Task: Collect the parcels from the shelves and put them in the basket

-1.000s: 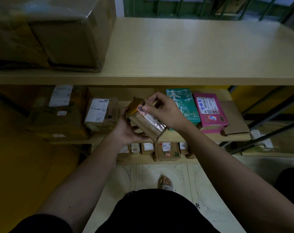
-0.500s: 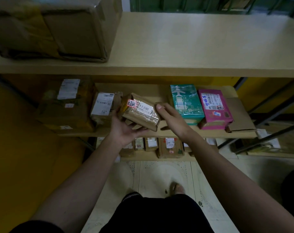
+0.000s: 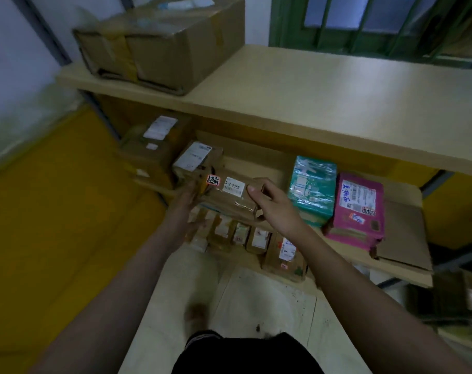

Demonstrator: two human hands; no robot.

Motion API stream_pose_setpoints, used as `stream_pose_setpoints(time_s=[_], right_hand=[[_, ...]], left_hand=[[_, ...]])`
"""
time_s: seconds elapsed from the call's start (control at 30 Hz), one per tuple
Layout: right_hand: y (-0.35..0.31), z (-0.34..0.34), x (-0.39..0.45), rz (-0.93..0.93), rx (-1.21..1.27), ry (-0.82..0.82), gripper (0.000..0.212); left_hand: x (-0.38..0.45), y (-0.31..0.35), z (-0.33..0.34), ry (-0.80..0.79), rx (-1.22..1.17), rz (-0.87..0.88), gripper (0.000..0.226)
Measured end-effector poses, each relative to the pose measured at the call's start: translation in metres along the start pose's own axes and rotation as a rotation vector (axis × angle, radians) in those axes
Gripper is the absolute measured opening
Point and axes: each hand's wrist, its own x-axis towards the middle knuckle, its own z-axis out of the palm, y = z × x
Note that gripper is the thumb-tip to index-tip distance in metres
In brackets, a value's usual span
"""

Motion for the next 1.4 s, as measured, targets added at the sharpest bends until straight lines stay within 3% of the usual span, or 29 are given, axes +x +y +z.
stream_pose_setpoints(time_s=[0.07,0.17,0.23,0.37,0.5,0.57,0.73,0.9,1.07,1.2,1.4], right_hand=[[0.0,0.01,-0.007,0.0,0.01,-0.084,0.014],[-0.003,0.038,-0.02,-0.024,0.02,-0.235,0.015],[-0.003,0.064,-0.031,-0.034,-0.035,-0.376,0.016],[-0.008,0.128,-0.069,-0.1,-0.128,-0.693,0.015],[-0.013,0.196,-0.133,-0.159,-0.224,-0.966,0.022],[-0.012,0.231,-0.175,-0.154,-0.252,-1.114,0.024],[-0.002,0.324,-0.312,0.022,-0.219,-1.358,0.02],[0.023,0.411,-0.472,0.198,-0.319,-1.507,0.017],[0.037,0.473,-0.618,0.357,-0.389,-1.785,0.031],[0.051,0.521,-0.712,0.386,-0.422,-1.97,0.036],[0.075,0.614,-0.833,0.389,-0.47,-2.066,0.032]], left_hand=[[-0.03,-0.008,-0.007,0.087,-0.006,0.016,0.02],[-0.074,-0.027,-0.03,0.225,-0.045,0.012,0.038],[-0.109,-0.04,-0.054,0.325,-0.155,-0.035,0.05],[-0.195,-0.073,-0.106,0.484,-0.421,-0.059,0.041],[-0.296,-0.12,-0.157,0.689,-0.538,-0.034,0.062],[-0.352,-0.146,-0.173,0.774,-0.572,-0.007,0.061],[-0.504,-0.229,-0.205,1.089,-0.709,0.071,0.031],[-0.672,-0.31,-0.216,1.318,-0.847,0.117,0.051],[-0.813,-0.368,-0.217,1.56,-0.945,0.157,0.048],[-0.895,-0.403,-0.227,1.731,-0.967,0.187,0.05],[-0.997,-0.454,-0.279,1.879,-0.98,0.154,0.072]])
